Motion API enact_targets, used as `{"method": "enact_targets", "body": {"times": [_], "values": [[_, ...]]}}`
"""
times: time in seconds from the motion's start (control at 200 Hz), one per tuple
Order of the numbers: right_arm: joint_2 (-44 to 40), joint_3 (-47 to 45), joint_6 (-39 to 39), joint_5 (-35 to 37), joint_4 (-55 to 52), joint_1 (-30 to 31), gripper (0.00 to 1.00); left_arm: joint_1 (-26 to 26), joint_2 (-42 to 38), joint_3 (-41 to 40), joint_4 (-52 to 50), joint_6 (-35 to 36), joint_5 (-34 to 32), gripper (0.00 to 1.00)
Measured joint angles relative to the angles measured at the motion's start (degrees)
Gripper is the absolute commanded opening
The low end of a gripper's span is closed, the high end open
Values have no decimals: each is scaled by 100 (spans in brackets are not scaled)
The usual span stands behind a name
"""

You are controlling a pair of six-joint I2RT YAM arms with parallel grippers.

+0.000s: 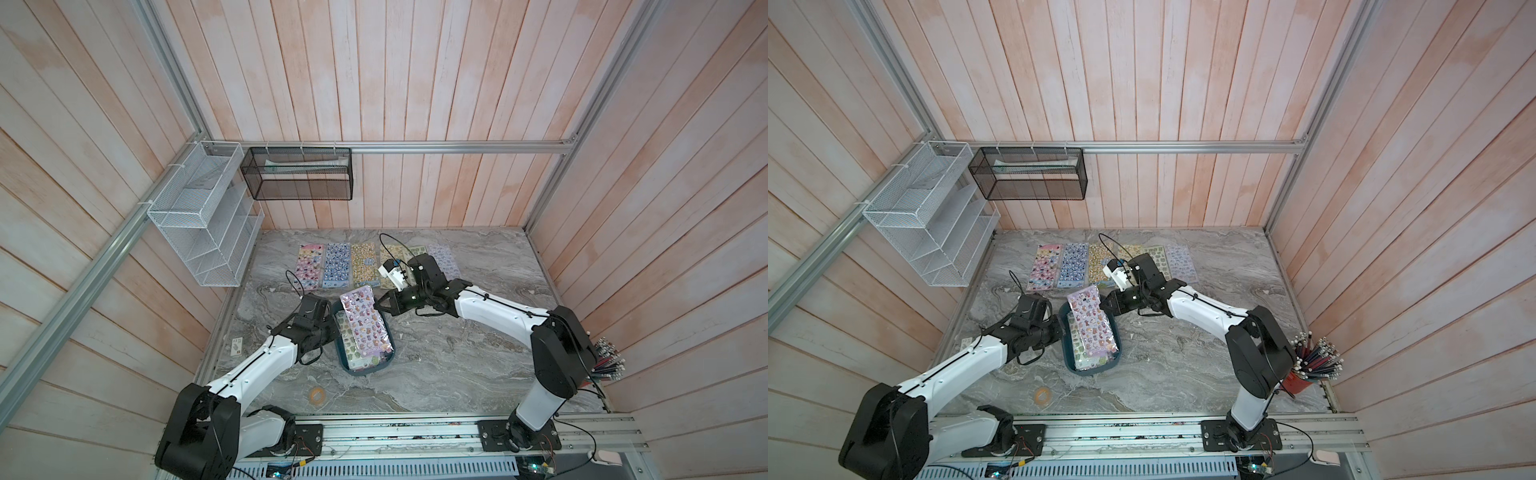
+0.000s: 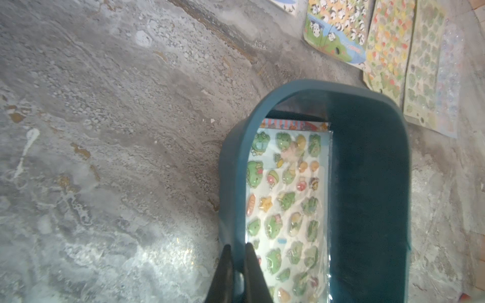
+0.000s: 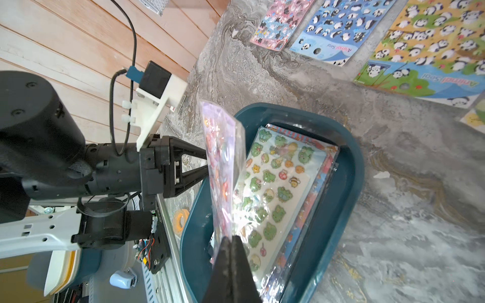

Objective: Take the stickers out of the storage box
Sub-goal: Pick up the sticker from the storage box, then place the sticker at the center of the board.

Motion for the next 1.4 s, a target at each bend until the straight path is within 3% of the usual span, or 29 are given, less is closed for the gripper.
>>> {"method": "enact_targets", "body": {"times": [0.275, 0.505, 0.705, 0.965, 1.195, 1.4], "values": [[-435, 37, -249, -35, -675, -658, 0, -35, 0, 42, -61, 2, -59, 0], [-671, 568, -603, -608, -988, -2166, 0, -66, 0, 166, -197, 9, -92, 0], [-385, 1335, -973, -1121, -1263, -3515, 0, -76, -46, 328, -350, 116, -103, 0], [1051, 2815, -1408, -1392, -1971, -4837, 0, -76, -109, 570, -680, 367, -149, 0], [3042, 5458, -2124, -1019, -3493, -4957, 0, -76, -20, 787, -804, 654, -262, 0], [3862, 6203, -2280, -730, -4229, -5235, 0, -76, 92, 850, -785, 817, -339, 0]]}}
